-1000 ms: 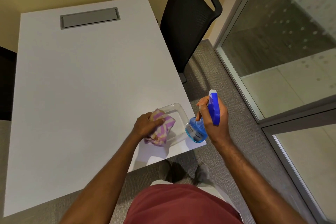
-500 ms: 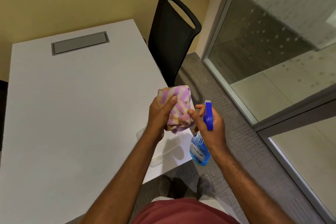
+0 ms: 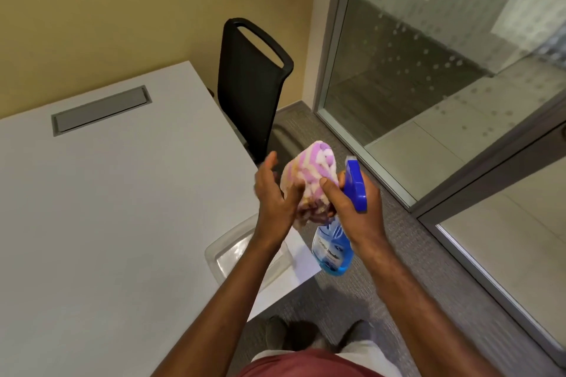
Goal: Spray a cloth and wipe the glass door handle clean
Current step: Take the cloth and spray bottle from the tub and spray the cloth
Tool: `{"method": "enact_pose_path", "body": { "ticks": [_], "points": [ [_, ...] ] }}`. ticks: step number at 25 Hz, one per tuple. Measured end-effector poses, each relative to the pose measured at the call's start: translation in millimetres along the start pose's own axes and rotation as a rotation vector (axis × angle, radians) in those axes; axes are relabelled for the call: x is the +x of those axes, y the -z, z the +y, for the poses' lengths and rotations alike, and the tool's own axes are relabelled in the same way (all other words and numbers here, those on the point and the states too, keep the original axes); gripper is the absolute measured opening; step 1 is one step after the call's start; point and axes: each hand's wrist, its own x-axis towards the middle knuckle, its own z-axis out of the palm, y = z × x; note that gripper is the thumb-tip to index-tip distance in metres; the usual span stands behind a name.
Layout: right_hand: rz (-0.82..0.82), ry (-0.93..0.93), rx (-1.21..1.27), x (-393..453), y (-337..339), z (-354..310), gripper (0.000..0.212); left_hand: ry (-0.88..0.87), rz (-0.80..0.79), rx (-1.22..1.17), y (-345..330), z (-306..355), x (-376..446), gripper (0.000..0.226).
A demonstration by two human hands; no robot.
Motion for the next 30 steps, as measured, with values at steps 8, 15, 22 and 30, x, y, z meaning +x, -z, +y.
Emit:
{"method": "enact_pose_path", "body": {
  "ticks": [8, 15, 22, 30],
  "points": [
    [-0.069, -0.006, 0.129, 28, 77, -27, 0.036, 0.091, -0.282, -0.328, -70, 49, -8, 0.035],
    [-0.043, 0.056, 0.016, 43, 180, -11, 0.025, 0.448, -0.206, -0.821, -164, 86, 8, 0.047],
    [0.007, 0.091, -0.069, 60, 276, 3, 0.026, 0.418, -0.329, -0.739, -270, 114, 9, 0.057],
    [-0.001, 0.063, -0.101, 41, 344, 5, 0.035, 0.356, -0.292, -0.518, -353, 130, 16, 0.054]
  ]
}}
